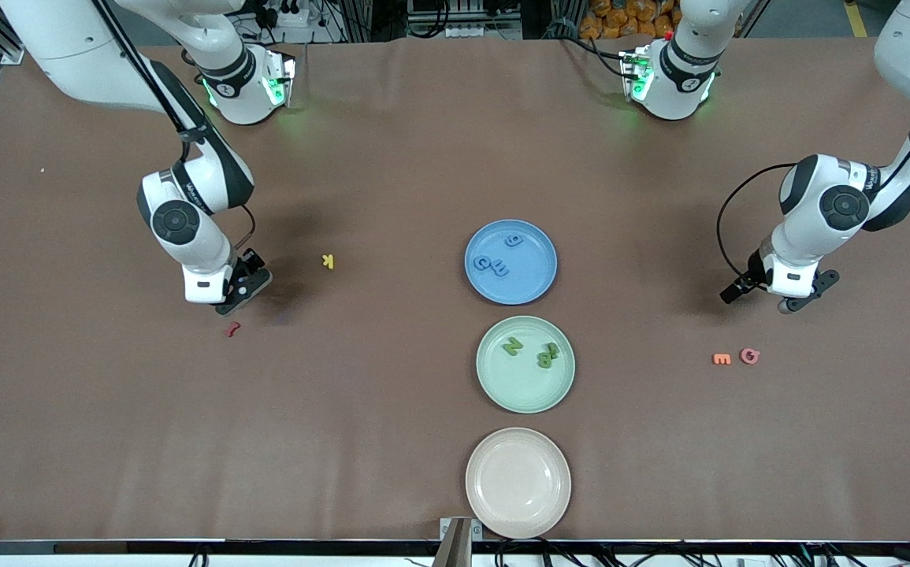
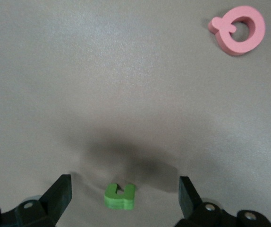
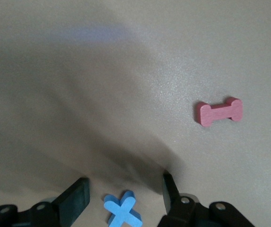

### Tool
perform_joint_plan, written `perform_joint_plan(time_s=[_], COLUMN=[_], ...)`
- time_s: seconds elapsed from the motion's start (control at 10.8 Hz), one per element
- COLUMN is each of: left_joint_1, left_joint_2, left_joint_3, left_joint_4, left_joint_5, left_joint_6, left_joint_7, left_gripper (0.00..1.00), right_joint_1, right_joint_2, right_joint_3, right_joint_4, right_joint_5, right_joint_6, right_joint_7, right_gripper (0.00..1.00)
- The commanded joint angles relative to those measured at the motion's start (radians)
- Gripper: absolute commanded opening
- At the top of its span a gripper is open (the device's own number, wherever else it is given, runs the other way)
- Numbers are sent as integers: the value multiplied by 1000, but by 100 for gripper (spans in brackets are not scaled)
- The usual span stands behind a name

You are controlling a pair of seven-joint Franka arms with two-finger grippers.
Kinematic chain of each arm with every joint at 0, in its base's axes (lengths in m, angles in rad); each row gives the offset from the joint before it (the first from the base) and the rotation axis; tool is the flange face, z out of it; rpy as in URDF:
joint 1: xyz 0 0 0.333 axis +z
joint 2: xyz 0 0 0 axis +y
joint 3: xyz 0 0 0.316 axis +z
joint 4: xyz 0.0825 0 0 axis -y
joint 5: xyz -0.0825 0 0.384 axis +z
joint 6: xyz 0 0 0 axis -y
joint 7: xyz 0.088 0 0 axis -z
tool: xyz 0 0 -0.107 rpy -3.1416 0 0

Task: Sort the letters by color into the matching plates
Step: 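Grasp the blue x with the right gripper while the left gripper grasps h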

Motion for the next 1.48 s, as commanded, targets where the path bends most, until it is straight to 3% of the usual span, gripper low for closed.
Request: perform_joint_plan(time_s=[0.0, 0.19, 0.83, 0.93, 1.11, 1.39], left_joint_1=[4, 9, 0, -2, -1, -4], left_joint_2=[17, 17, 11, 8, 0, 9], left_joint_3=[-1, -3, -10, -36, -67, -128], left_joint_4=[5, 5, 19, 36, 39, 76], left_joint_5=[25, 27, 27, 27, 10, -18], left_joint_6=[14, 14, 13, 11, 8, 7], left_joint_7=[-29, -14, -17, -29, -42, -109], left_gripper=[100, 1, 0, 0, 0, 0], right_joint_1=[-21, -29, -50, -55, -54, -48], right_joint_2=[-13, -19, -59, -58, -58, -81], right_joint_3=[20, 20, 20, 20, 21, 27], right_joint_4=[-34, -36, -49, -49, -48, -37], right_joint_5=[-20, -20, -20, -20, -20, 16], right_joint_6=[25, 19, -56, -57, -55, -82], right_joint_7=[-35, -33, -83, -97, -95, -79], right_gripper=[70, 69, 66, 54, 0, 0])
